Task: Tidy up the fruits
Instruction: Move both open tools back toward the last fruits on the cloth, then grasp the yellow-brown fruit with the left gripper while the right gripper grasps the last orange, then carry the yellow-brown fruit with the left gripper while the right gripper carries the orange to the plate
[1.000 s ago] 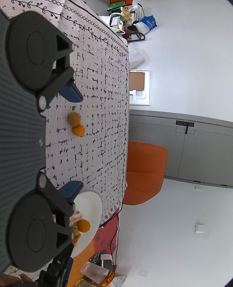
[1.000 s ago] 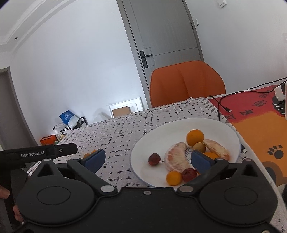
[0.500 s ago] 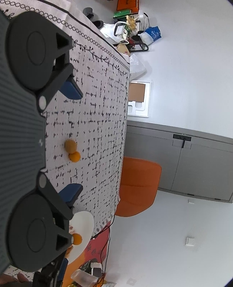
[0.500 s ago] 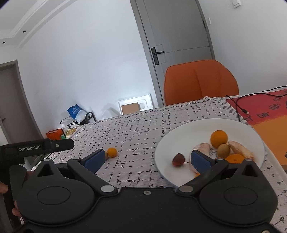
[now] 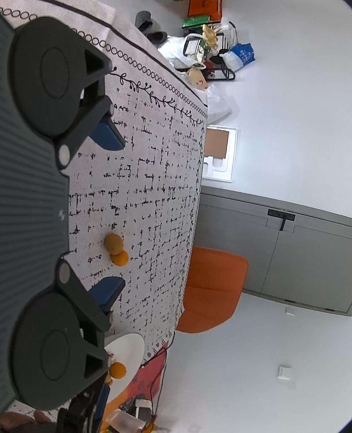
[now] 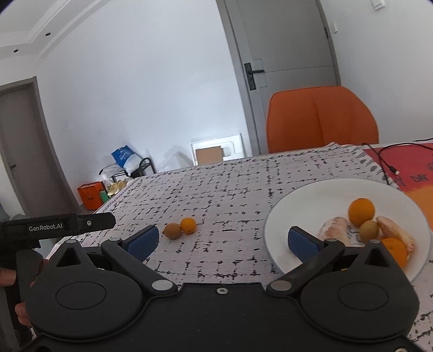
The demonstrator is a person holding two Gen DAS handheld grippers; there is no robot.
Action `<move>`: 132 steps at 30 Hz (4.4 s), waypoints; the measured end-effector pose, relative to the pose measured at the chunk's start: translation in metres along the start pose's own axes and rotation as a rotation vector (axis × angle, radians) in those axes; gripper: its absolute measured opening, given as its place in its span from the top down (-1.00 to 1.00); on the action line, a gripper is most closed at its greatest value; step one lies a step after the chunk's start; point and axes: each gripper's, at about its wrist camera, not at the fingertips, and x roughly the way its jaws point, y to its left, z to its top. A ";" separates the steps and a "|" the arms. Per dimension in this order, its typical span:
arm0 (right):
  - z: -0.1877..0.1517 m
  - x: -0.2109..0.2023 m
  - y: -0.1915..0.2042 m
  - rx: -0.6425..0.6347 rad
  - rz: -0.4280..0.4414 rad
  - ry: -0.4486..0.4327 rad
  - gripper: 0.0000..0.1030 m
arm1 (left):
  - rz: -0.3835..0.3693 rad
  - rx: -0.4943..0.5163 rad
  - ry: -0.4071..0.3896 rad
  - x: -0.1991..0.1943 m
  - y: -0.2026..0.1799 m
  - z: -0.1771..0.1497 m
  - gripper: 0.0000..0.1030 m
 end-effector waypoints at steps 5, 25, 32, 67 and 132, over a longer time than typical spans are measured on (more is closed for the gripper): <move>0.002 0.009 0.003 -0.013 0.021 0.017 -1.00 | -0.005 -0.004 0.019 0.008 0.003 -0.002 -0.76; 0.012 0.040 -0.003 -0.053 0.043 0.061 -0.63 | -0.060 0.005 0.090 0.055 -0.012 -0.002 -0.14; 0.015 0.052 -0.005 -0.049 0.056 0.084 -0.39 | -0.070 0.014 0.112 0.069 -0.020 -0.001 -0.10; 0.022 0.098 0.022 -0.106 0.093 0.146 -0.33 | -0.021 -0.056 0.121 0.076 0.018 0.007 0.52; 0.006 0.099 0.052 -0.141 0.100 0.206 0.56 | 0.014 -0.106 0.054 0.031 0.053 0.009 0.52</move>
